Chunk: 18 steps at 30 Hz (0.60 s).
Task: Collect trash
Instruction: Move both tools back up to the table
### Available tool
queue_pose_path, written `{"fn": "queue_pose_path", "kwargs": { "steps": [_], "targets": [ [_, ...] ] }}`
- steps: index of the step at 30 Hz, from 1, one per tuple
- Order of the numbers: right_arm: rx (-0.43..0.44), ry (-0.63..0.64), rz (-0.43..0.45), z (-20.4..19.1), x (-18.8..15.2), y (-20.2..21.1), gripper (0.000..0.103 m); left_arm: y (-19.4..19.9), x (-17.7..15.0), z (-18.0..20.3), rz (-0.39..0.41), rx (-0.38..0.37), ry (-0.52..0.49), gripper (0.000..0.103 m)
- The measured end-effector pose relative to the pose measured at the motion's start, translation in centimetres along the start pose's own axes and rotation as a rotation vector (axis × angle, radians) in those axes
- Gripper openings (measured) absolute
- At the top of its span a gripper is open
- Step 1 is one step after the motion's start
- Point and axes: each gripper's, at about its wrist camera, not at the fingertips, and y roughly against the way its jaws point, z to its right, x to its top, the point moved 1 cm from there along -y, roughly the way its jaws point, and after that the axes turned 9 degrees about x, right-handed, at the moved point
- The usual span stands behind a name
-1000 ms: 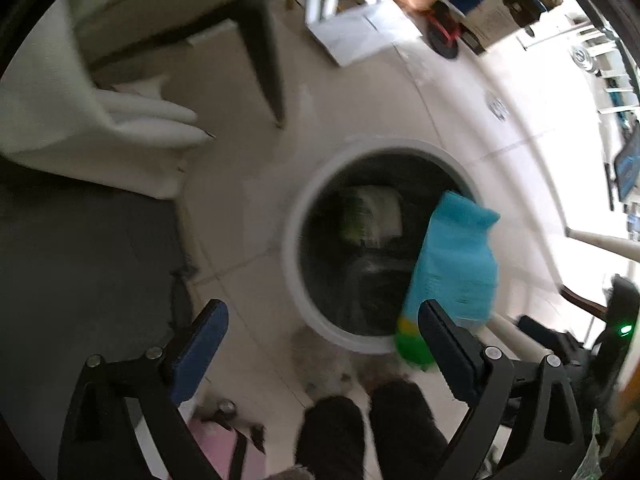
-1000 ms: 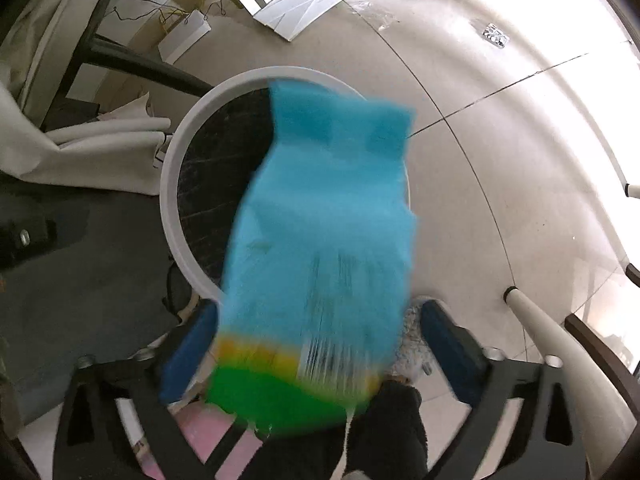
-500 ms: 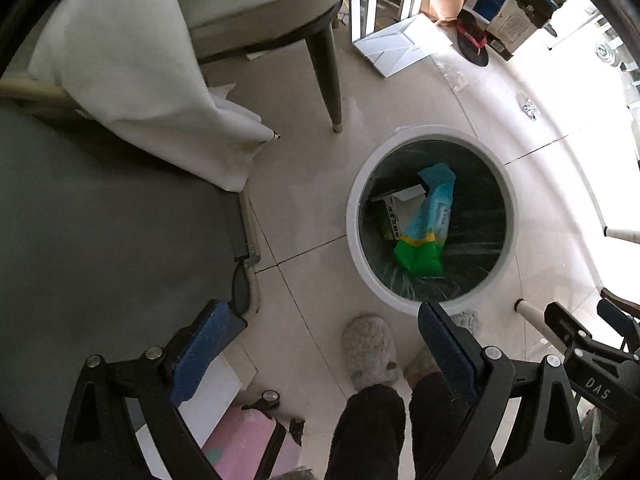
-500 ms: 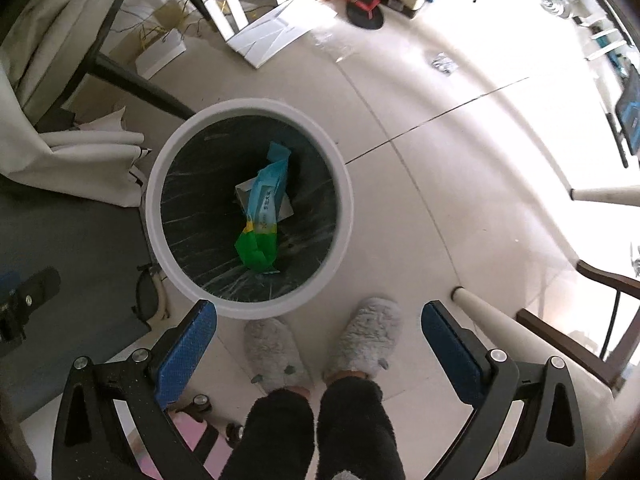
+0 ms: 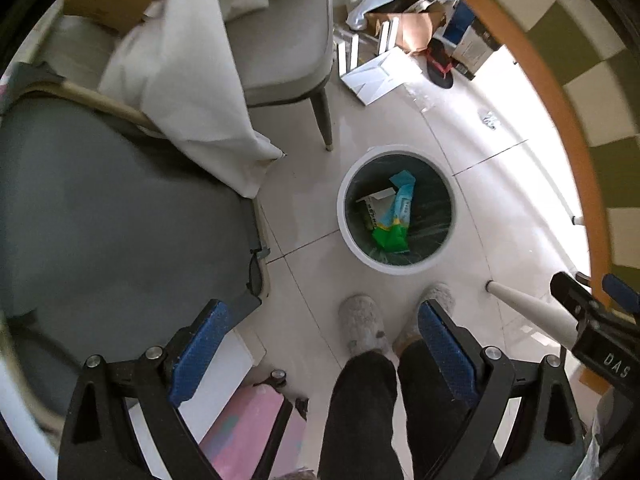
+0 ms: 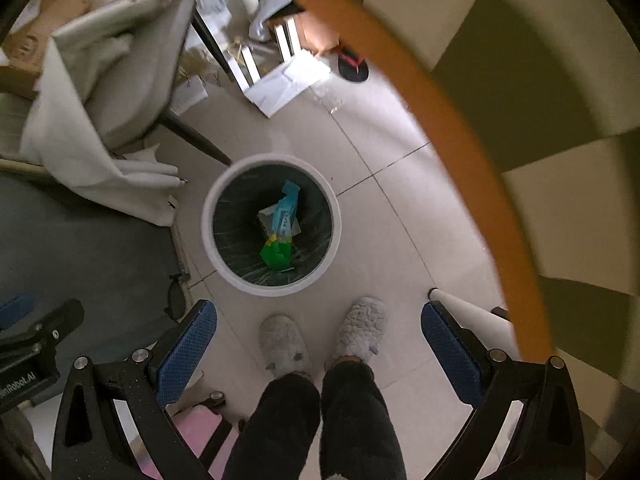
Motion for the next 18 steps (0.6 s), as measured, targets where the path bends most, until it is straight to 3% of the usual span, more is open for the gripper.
{"fn": "queue_pose_path", "kwargs": {
  "steps": [9,13,18],
  "targets": [
    [0.045,0.001,0.044,-2.0,-1.5,12.0,0.103,10.5,-2.6,-2.2,0.061,-0.019,-0.015,0.097],
    [0.094,-0.032,0.082,-2.3,-2.0,17.2,0.103,15.2,-2.7,-2.7,0.109,0.013,-0.015,0.097],
    [0.175,-0.175,0.157,1.0,-1.3,24.1,0.103,21.6,-1.3,-1.3,0.211,0.008,-0.019,0.097]
  ]
}}
